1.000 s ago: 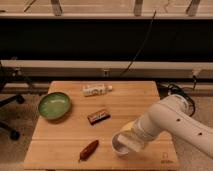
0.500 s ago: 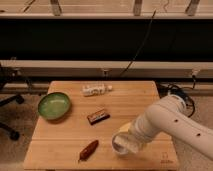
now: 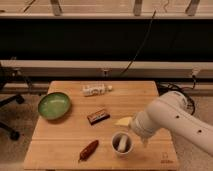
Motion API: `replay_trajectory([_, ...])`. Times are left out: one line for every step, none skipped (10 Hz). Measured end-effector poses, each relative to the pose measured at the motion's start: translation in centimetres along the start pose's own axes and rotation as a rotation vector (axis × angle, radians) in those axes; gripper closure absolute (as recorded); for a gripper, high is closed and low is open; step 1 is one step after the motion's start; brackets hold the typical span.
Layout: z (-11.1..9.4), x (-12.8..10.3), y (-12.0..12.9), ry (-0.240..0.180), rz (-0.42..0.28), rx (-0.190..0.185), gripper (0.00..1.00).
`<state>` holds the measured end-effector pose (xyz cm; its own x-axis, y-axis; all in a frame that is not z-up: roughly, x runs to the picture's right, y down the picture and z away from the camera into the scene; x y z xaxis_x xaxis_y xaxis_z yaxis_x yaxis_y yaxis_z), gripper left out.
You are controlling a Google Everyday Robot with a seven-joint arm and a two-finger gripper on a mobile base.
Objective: Place the white sponge in the ceramic cup
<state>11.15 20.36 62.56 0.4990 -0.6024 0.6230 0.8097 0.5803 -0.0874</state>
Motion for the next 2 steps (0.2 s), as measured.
replay_trajectory([-0.27,0.53,-0.14,0.009,0.011,0.008,0.2])
replay_trajectory([-0.7,1.4,-0.31,0.017,0.035,0.025,0.2])
